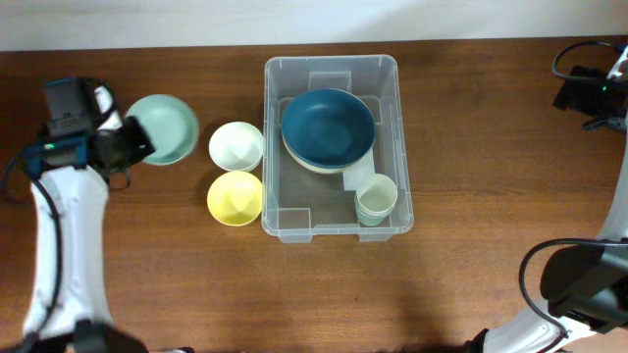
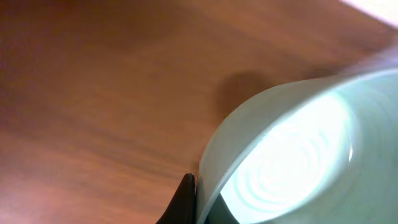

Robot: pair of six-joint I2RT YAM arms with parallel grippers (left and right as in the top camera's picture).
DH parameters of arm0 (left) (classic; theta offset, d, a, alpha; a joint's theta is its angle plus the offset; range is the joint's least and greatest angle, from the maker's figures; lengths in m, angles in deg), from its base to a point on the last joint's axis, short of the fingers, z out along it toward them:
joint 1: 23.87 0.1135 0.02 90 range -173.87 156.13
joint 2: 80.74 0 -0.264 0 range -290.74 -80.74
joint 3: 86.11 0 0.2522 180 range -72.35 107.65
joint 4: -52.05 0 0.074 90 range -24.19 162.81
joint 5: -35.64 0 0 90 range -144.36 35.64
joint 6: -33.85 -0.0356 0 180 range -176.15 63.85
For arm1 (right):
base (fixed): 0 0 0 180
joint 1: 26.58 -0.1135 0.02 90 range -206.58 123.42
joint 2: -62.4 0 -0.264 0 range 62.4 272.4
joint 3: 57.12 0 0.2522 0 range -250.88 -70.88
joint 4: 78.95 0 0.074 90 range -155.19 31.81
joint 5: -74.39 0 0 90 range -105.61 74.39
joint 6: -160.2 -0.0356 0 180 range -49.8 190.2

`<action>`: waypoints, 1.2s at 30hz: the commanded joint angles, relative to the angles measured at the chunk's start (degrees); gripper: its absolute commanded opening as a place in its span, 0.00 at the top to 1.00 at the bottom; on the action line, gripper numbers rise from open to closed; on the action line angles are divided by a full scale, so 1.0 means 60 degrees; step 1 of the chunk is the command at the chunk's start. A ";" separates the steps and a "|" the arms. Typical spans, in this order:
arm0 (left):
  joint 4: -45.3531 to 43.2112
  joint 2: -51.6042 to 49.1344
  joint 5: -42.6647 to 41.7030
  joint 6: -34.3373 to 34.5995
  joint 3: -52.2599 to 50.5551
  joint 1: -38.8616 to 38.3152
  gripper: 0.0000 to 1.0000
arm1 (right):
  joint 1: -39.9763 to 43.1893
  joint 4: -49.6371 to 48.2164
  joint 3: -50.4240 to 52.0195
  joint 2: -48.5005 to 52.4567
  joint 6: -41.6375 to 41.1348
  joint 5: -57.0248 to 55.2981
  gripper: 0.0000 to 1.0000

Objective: Pack container
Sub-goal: 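Lift the mint bowl and lower it into the container's front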

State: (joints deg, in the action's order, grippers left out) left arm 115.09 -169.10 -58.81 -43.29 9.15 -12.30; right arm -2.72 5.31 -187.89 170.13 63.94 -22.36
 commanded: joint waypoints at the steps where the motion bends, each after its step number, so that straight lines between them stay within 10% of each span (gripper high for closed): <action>1: 0.0186 0.0543 -0.0597 -0.0055 0.0124 -0.1428 0.99 | 0.0029 0.0004 -0.0142 -0.0142 -0.0102 -0.0015 0.01; 13: 0.0193 -0.0444 -0.0506 -0.0011 0.0120 -0.5512 0.99 | 0.0029 0.0004 -0.0142 -0.0142 -0.0102 -0.0015 0.01; 28: 0.0306 -0.2218 0.0157 -0.0018 0.0120 -0.6502 0.99 | 0.0029 0.0004 -0.0142 -0.0142 -0.0102 -0.0015 0.01; 36: 0.0379 -0.2164 0.0204 -0.0095 0.0441 -0.6368 0.65 | 0.0029 0.0004 -0.0142 -0.0142 -0.0102 -0.0015 0.01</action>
State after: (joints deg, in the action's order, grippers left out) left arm 117.06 -182.45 -58.37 -43.40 9.41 -51.18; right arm -2.70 5.31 -187.89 170.13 63.89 -22.36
